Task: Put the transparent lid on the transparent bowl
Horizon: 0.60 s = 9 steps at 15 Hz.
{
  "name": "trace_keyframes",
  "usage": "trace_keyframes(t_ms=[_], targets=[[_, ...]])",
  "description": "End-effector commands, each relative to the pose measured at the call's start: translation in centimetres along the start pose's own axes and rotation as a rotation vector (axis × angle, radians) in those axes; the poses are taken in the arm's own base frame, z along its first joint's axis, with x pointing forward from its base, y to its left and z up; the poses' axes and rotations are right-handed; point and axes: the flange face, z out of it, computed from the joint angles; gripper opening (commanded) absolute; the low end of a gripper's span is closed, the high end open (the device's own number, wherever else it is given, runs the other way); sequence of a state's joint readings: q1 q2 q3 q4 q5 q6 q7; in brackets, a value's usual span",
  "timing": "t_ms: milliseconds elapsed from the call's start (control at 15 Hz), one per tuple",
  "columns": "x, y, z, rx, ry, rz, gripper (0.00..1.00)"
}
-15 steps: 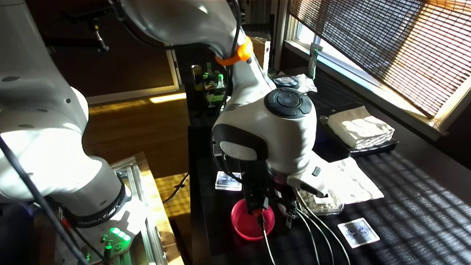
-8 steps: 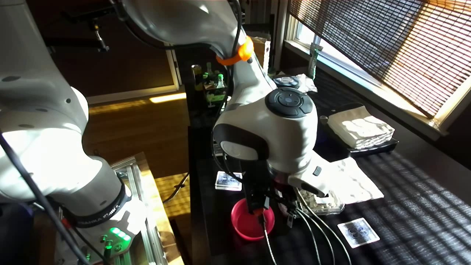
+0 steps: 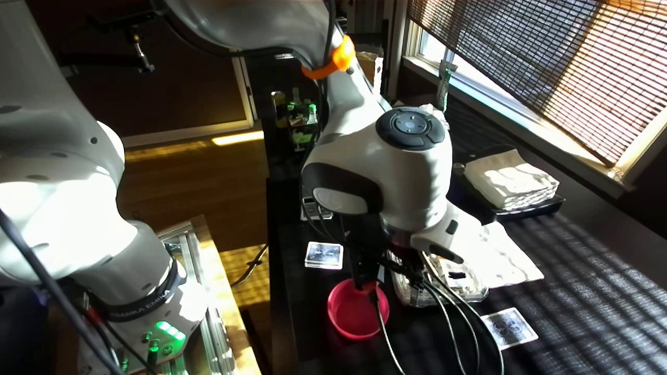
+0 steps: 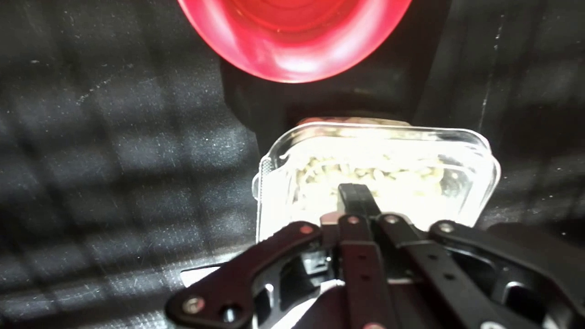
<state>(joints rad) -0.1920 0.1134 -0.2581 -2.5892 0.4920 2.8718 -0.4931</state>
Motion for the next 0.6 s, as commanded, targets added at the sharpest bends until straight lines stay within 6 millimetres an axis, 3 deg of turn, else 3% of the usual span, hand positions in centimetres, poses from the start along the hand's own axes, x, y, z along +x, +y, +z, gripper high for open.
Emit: trace_keyframes(t_ms=[0, 533], targets=[[-0.4, -1.9, -1.0, 0.081, -0.046, -0.008, 0.0], [-0.6, -5.0, 0.0, 0.19, -0.083, 0.009, 0.0]])
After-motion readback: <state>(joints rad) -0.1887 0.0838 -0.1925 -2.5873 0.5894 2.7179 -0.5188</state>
